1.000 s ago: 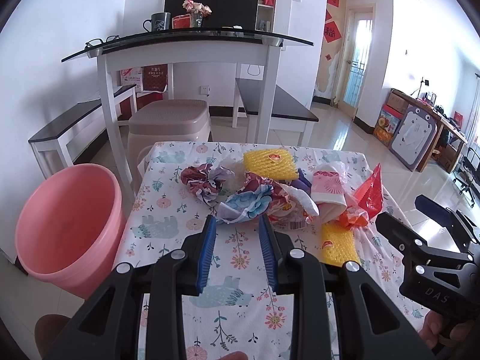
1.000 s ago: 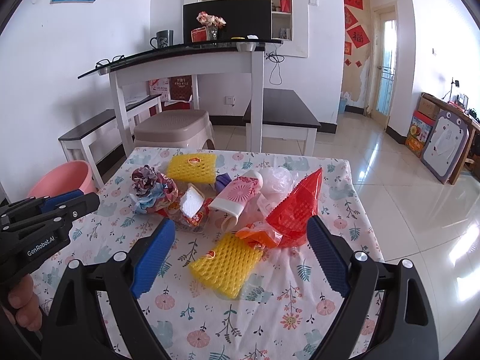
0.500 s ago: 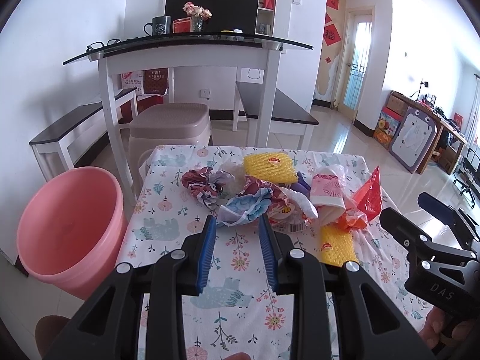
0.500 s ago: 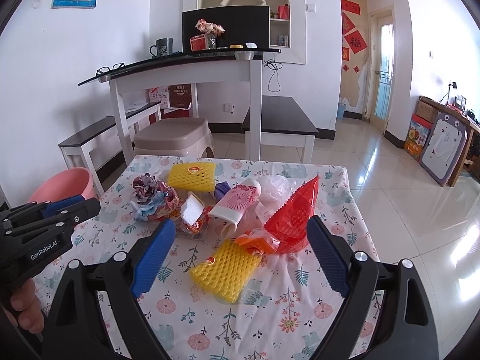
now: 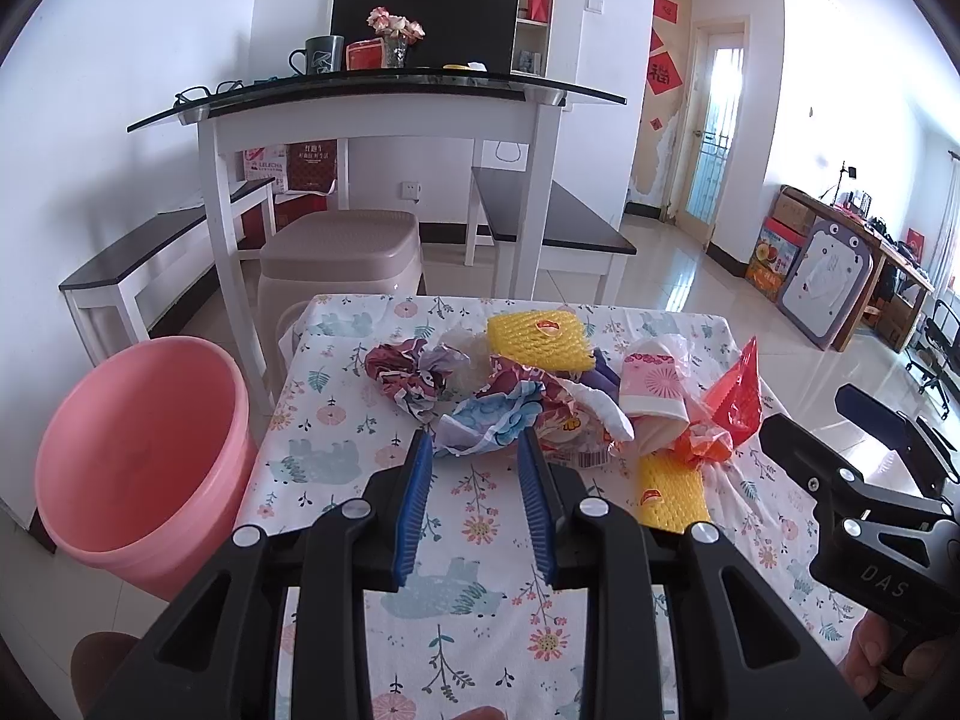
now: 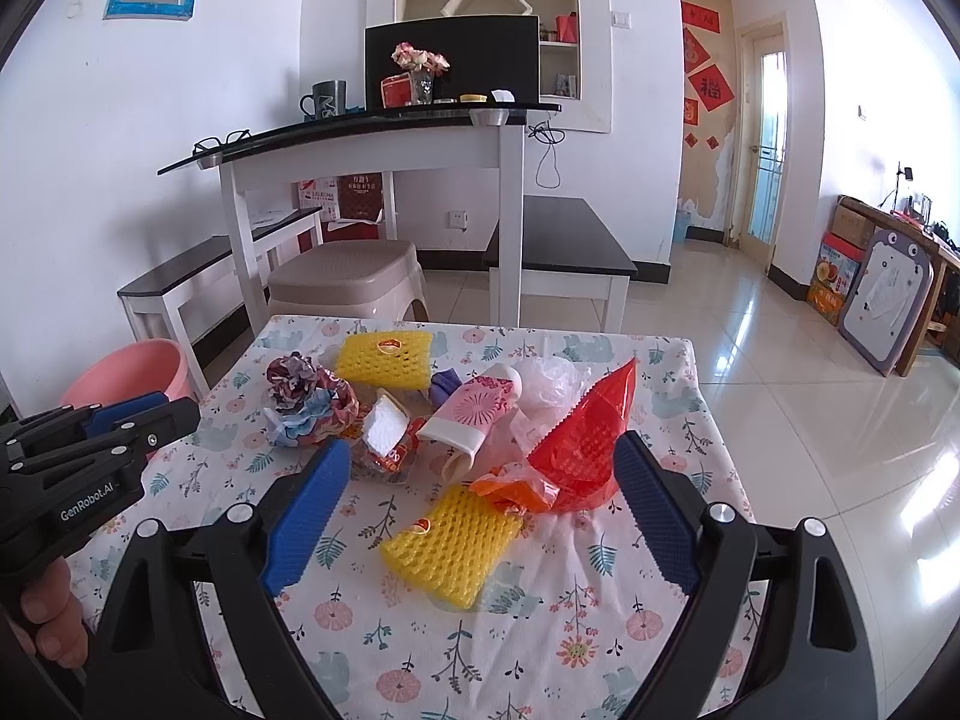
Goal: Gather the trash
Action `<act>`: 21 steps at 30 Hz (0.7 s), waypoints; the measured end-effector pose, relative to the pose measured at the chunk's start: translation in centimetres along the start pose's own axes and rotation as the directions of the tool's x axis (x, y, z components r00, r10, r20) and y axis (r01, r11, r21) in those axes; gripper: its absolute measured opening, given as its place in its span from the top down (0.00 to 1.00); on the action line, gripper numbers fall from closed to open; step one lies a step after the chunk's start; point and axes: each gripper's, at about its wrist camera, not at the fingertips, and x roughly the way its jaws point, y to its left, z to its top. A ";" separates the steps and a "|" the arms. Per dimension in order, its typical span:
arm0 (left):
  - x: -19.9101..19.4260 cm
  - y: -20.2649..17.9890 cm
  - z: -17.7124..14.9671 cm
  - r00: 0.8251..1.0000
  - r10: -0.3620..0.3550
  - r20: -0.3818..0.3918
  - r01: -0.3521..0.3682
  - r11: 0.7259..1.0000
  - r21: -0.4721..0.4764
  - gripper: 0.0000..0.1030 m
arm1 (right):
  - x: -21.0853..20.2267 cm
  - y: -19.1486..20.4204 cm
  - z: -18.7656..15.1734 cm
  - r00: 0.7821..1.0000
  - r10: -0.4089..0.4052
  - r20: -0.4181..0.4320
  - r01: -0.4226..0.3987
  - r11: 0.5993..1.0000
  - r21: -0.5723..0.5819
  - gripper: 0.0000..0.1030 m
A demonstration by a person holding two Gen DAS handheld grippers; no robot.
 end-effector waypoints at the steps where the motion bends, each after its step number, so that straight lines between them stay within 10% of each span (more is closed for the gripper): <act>1: 0.0 0.0 0.0 1.000 0.000 0.000 0.000 1.000 -0.001 0.73 | 0.0 0.0 0.0 1.000 0.000 0.000 0.000 1.000 0.000 0.13; 21: -0.2 0.0 0.1 1.000 -0.002 0.005 0.002 1.000 -0.001 0.73 | 0.0 0.0 0.0 1.000 0.000 0.003 0.000 1.000 0.000 0.13</act>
